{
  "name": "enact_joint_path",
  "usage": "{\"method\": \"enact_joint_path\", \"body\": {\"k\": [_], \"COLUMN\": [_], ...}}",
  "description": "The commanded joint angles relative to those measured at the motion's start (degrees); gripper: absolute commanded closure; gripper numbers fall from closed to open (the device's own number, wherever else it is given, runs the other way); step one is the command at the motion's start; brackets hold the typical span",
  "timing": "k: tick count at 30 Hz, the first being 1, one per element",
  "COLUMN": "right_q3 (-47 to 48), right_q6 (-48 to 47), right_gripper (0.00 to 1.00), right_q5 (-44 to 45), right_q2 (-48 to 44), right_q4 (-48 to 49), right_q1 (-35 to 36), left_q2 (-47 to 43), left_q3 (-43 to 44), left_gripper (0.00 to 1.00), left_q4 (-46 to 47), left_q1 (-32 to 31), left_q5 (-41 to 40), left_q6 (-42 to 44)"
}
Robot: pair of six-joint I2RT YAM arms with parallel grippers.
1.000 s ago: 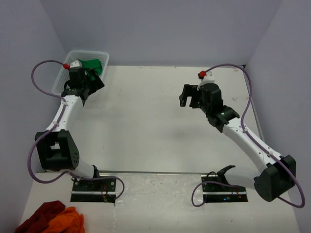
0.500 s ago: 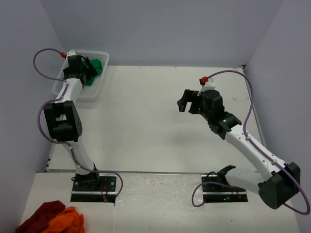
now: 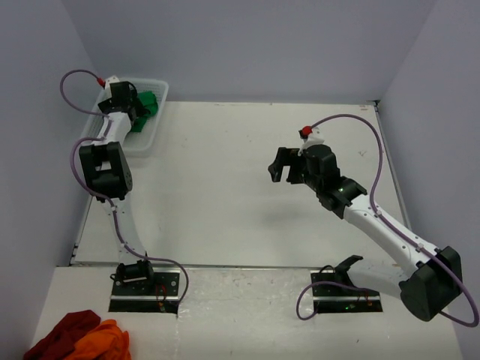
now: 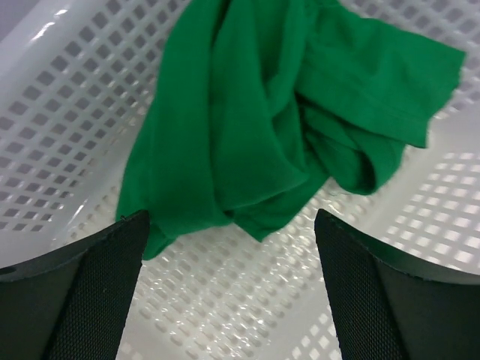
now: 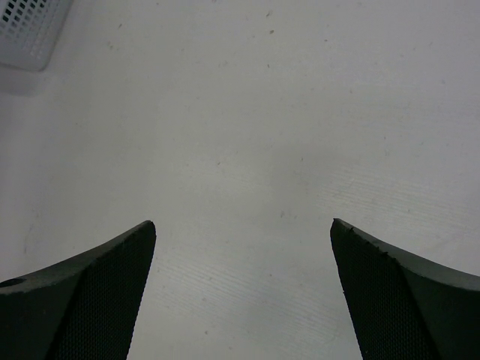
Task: Fold and stack the t-shirts
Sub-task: Grab crumpled tshirt from bin with the left arm
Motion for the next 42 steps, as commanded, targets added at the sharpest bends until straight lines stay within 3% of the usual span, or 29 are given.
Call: {"method": "enact_joint_path", "body": {"k": [1,4,9,11,14,15,19,25,30,34,42], "right_q3": [-0.49,-0.58,-1.46,-2.16,-1.99,-1.81,-1.98,0.73,3.72,4.78,4.78], "right_q6": [0.82,1.0,1.0,1.0,0.91,1.0,1.0,1.52,2.93,2.67,1.97], "right_gripper": [0.01,0.01,0.01,0.01,0.01,0.01,0.01,0.01,0.01,0.01,0.01], "right_q5": [-1.4,-1.76,-1.32,-0.97,-0.62,-0.53,0.26,11.32,22.75,23.55,23.73], "right_q2": [0.26,0.09,-0.7,-1.49,-1.06,-0.79,0.17,3.25,4.66,4.13,1.67], "right_q4": [1.53,1.62,1.44,1.7,1.71,1.71,2.41,-0.4,-1.37,-1.37,-2.77], "right_q1": [0.22,0.22,0.22,0.14,0.14,0.14,0.14,0.22,-1.35,-5.31,-13.57], "left_q2": [0.49,2.95,7.61,8.67,8.32,7.97,1.49,-12.82,-24.01,-32.61,-45.29], "left_q3": [2.37,4.64,9.3,11.93,12.29,12.21,8.88,4.74,8.58,14.39,8.18], "left_gripper": [0.09,0.12,0.29,0.43,0.77,0.99,1.0,1.0,1.0,1.0,1.0], "left_q4": [-0.91,-1.96,-2.05,-2.4,-0.91,-0.39,2.25,5.06,2.35,-3.7,-6.26], "left_q1": [1.56,1.99,3.14,3.31,3.4,3.4,3.4,1.83,-5.9,-13.45,-23.66], "left_q5": [-5.8,-6.5,-4.22,-3.34,-0.88,0.78,6.14,18.88,22.76,26.44,37.79], "left_q6": [0.5,1.03,1.99,1.99,2.08,2.08,0.68,-3.81,1.54,4.1,-3.89]}}
